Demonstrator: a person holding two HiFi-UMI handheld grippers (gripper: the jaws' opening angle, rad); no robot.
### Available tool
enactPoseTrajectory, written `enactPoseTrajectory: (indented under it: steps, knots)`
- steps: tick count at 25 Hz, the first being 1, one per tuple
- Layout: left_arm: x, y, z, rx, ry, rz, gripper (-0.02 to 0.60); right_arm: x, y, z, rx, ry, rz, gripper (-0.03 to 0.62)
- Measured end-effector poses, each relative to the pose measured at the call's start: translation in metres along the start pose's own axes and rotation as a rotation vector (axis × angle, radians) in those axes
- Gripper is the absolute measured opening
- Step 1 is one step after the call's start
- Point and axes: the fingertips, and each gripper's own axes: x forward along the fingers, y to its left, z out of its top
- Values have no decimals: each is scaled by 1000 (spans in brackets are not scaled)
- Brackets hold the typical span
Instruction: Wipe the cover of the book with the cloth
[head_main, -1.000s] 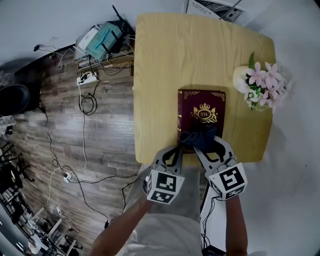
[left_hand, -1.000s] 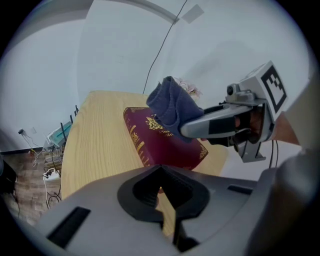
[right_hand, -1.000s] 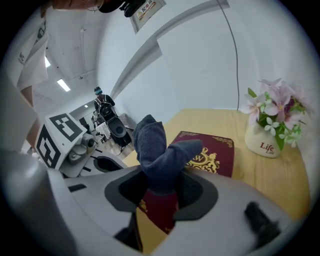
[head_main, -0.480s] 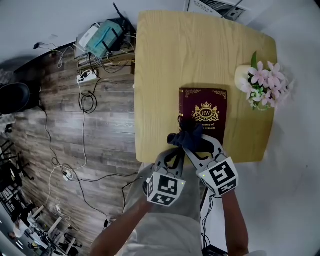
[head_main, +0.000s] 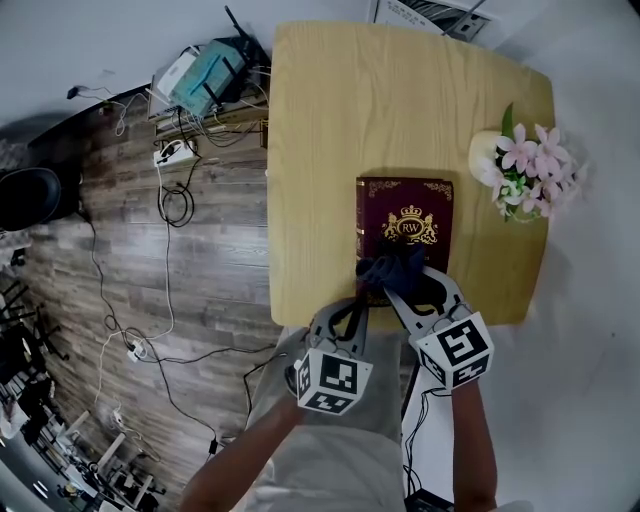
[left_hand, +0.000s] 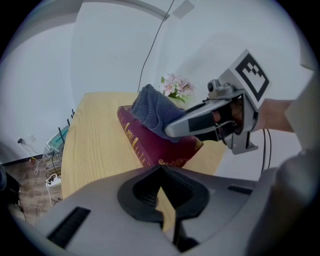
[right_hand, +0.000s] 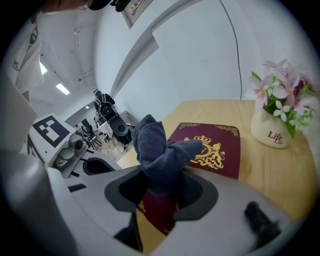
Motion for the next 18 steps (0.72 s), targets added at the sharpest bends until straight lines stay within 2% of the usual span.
enactPoseTrajectory:
  steps: [13,18]
  knots:
    - [0,1,0,-15,5,-1,6,-38,-53,-22,63,14,-135,161]
    - [1,1,0,-20,5,3,6,-50,-62,-30,1,56,-208,161]
